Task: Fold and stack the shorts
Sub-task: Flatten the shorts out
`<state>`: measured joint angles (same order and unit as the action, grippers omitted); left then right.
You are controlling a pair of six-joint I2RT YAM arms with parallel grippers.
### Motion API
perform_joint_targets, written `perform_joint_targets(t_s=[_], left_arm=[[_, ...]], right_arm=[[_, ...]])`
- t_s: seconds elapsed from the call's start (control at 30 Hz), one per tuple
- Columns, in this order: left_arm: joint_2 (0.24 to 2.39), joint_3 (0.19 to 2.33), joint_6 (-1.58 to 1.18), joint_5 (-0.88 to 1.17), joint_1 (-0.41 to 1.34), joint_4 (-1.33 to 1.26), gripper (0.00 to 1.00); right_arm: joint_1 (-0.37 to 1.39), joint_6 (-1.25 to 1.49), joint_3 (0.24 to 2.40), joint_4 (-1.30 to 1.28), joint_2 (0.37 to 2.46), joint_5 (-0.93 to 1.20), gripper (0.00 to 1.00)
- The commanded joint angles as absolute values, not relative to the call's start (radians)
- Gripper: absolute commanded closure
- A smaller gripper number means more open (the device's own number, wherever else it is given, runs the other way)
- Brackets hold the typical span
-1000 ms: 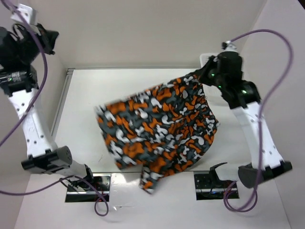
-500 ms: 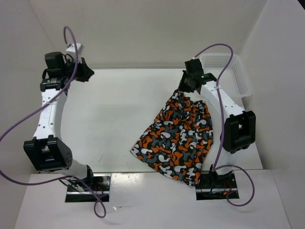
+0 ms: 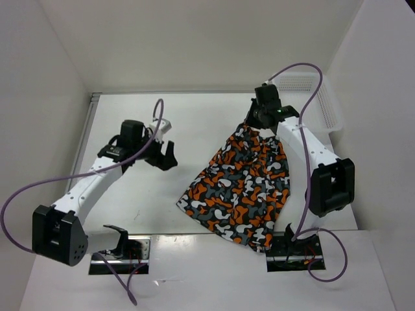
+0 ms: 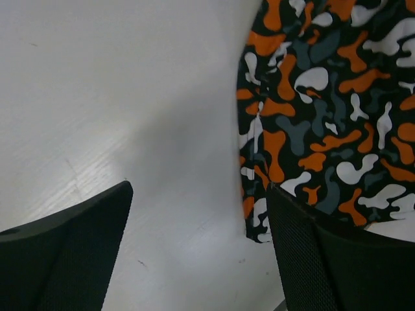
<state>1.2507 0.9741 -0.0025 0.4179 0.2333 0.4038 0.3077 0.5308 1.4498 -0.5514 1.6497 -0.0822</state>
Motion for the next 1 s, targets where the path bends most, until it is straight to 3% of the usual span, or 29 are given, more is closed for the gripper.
perform_joint_targets(t_s=[0.0,0.33,0.73,0.83,0.97], left_arm=[[1.201,0.884,0.000,0.387,0.326,0.391,0.09],[1.226,0.726,0.000,0.221,0.712,0.360,0.10],[1.455,0.749,0.000,0.078,0.755,0.302,0.19],[1.503,0.738,0.000,0.093,0.755,0.278,0.29],[1.500,0.768,0.000,0.054,0.755,0.316,0.86]], right_arm=[[0.305,0.546,1.413,-0.499,1.577,-0.078,1.00],[0.305,0.546,1.365,-0.479,1.528,-0.069,1.00],[0.305,0.546,1.347,-0.468,1.509,-0.069,1.00],[0.305,0.546,1.347,-0.468,1.509,-0.069,1.00],[0.305,0.546,1.347,-0.468,1.509,-0.069,1.00]])
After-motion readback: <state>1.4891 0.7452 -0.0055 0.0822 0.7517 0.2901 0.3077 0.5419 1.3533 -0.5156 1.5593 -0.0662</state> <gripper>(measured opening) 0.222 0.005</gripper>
